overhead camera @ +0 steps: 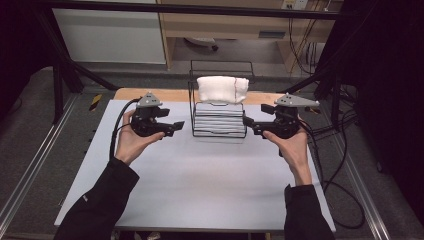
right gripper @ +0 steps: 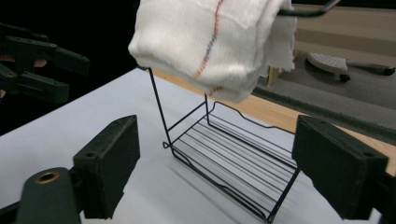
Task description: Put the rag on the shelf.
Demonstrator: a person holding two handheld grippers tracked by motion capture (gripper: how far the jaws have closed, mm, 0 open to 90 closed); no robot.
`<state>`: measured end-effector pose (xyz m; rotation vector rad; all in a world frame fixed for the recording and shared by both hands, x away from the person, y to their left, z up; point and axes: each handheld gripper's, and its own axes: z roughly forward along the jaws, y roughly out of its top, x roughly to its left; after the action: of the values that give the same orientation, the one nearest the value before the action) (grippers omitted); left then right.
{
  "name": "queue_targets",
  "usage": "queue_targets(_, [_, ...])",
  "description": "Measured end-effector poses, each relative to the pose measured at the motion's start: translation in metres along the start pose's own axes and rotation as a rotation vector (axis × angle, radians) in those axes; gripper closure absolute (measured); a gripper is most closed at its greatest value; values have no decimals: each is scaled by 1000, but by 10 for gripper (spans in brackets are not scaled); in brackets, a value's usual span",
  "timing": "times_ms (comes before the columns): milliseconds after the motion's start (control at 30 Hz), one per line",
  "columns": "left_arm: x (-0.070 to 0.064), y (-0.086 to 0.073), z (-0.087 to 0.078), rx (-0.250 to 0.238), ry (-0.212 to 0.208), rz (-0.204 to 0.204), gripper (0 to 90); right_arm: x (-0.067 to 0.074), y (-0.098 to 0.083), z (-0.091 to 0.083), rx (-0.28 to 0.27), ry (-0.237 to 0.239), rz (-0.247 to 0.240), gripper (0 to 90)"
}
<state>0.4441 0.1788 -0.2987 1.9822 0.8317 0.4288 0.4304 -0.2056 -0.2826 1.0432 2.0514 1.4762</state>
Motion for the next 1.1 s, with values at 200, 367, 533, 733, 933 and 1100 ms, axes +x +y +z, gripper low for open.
queue_targets(200, [5,-28,-13,8,19,-23,131,-1,-17,-4,32,6,2,77])
queue_targets(367, [8,-53,-23,20,43,-39,59,-2,-32,-7,35,12,17,57])
queue_targets(533, [11,-76,-32,30,55,-50,53,-1,-48,-7,51,19,24,23])
queue_targets(733, [14,-106,-37,33,57,-76,53,0,-75,-6,78,34,32,18])
queue_targets(933, [15,-134,-41,33,58,-100,64,0,-106,-6,110,46,56,13])
queue_targets(1100, [16,-151,-43,40,62,-99,75,-1,-128,-7,144,52,69,10])
